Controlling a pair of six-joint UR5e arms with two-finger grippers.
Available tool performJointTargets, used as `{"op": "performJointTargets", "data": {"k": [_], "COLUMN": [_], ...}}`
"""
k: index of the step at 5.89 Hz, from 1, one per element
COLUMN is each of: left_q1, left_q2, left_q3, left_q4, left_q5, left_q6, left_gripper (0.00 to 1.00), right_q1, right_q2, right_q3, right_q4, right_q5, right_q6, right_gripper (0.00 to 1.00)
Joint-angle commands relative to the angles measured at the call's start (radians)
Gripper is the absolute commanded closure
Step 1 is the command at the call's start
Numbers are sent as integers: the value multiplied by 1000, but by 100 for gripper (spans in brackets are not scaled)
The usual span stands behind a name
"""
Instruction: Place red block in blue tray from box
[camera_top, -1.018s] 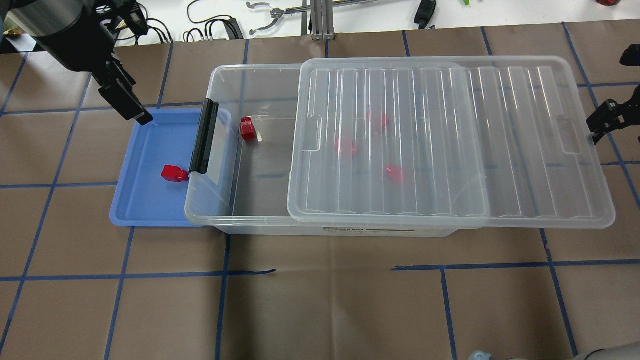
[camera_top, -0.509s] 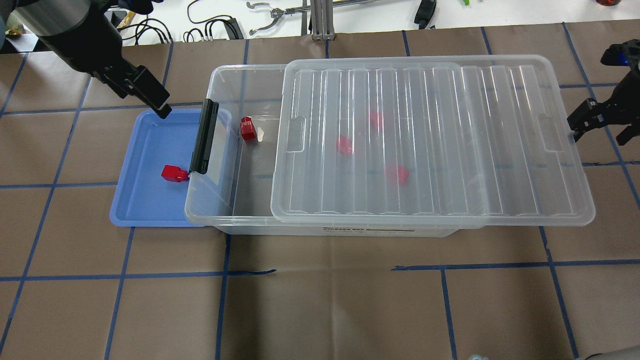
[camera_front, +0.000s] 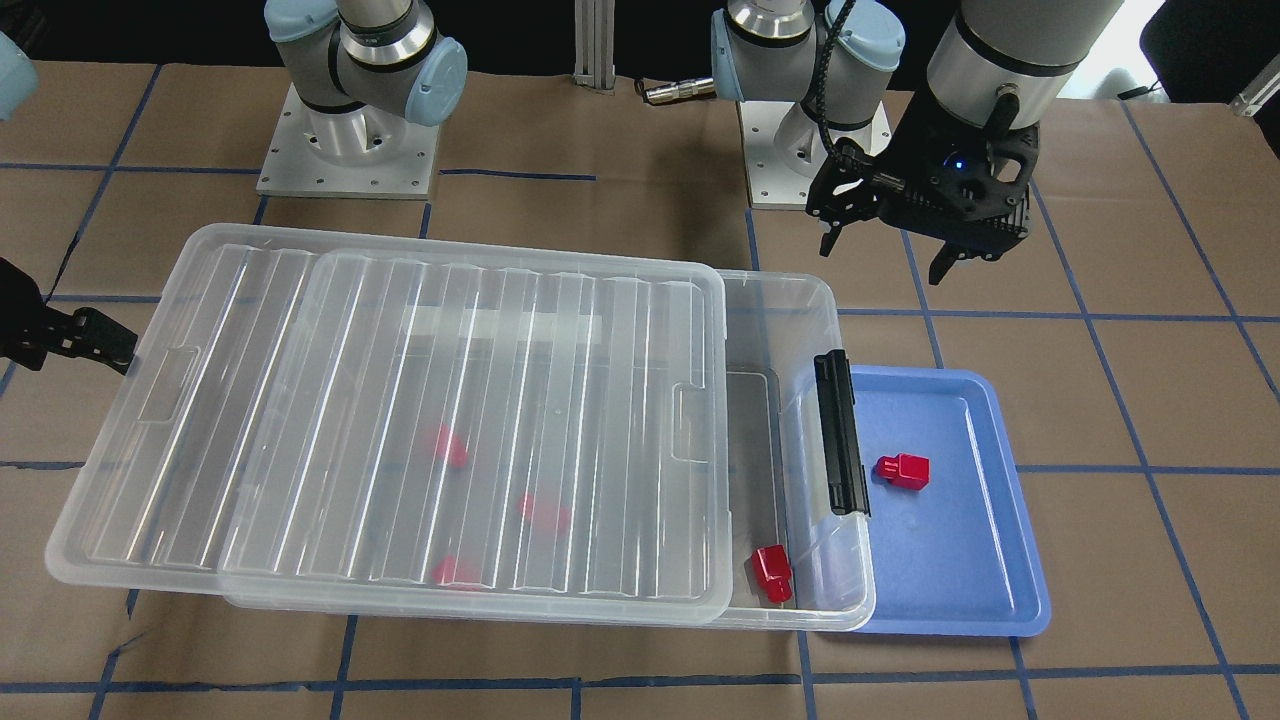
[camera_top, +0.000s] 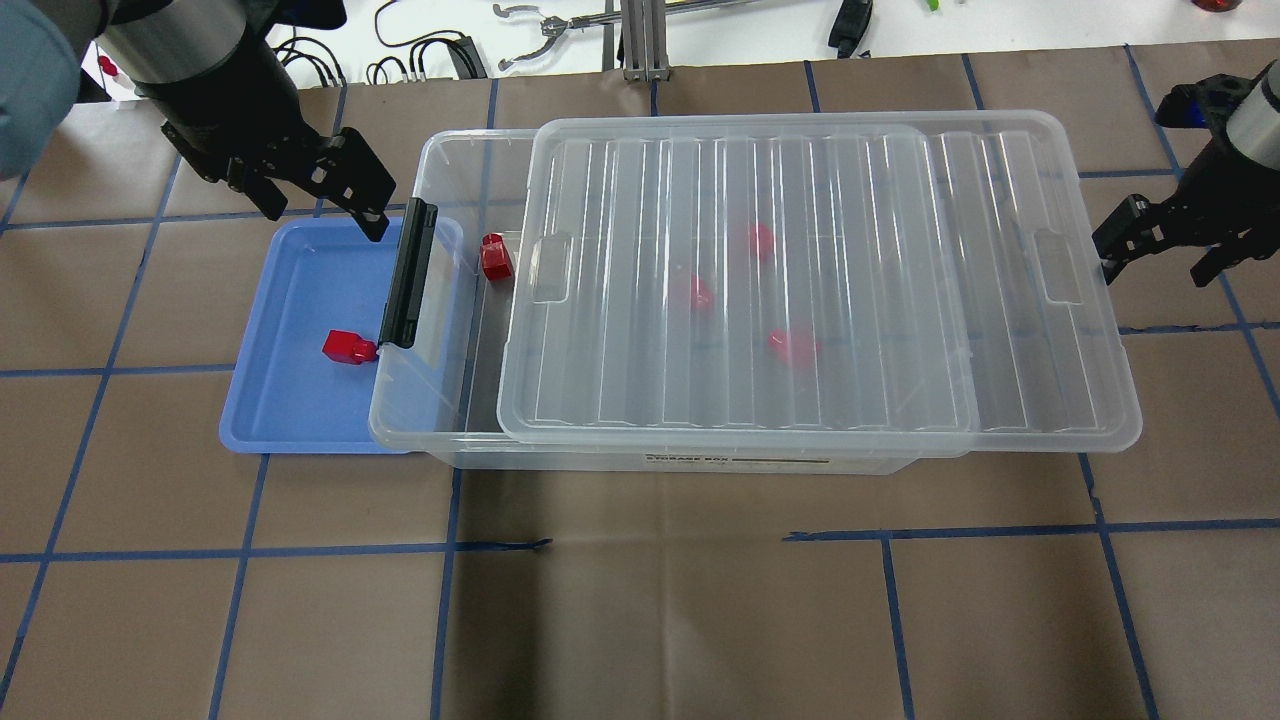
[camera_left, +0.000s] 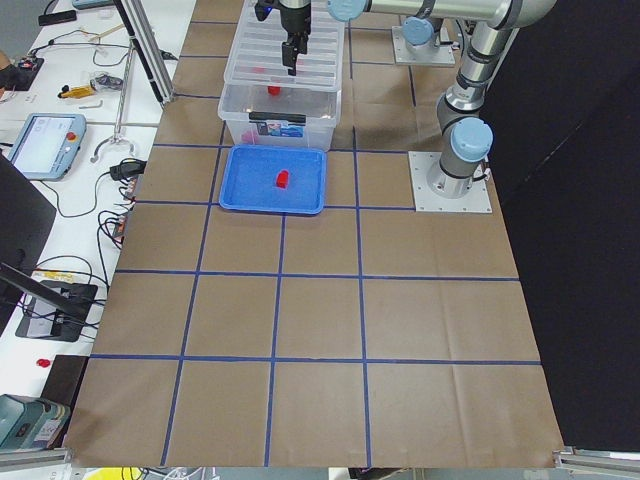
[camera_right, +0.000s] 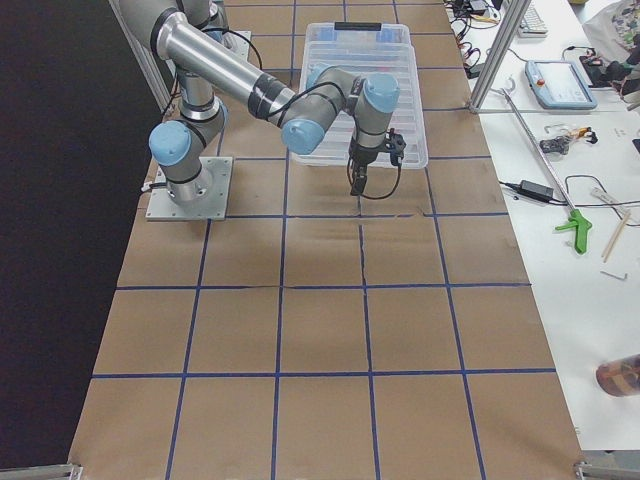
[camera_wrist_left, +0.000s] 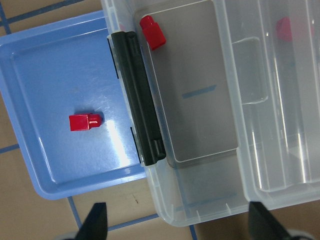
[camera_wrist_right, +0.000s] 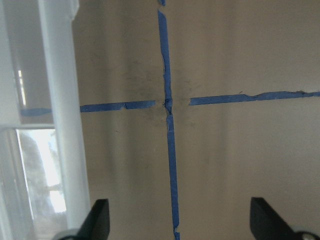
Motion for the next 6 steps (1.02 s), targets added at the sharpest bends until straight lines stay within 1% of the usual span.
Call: {"op": "performJointTargets", "data": {"k": [1, 2, 3, 5, 6], "left_q1": [-33, -33, -28, -28, -27], "left_q2": [13, 19, 3, 18, 15], "left_q3": [-5, -8, -7, -11, -8], "left_q4": [-1, 0, 13, 2, 13], "left_q5": [0, 0, -15, -12, -17], "left_q6": [-100, -104, -113, -141, -223], "left_gripper": [2, 2, 2, 2, 2], "right_q1": [15, 33, 56, 78, 87], "right_q2": [-27, -33, -33, -33, -36], "right_q3": [24, 27, 27, 27, 45], "right_q4": [9, 10, 10, 12, 12], "right_q5": [28, 29, 38, 58, 72], "right_q6": [6, 6, 6, 27, 27], "right_gripper": [0, 0, 0, 0, 0]}}
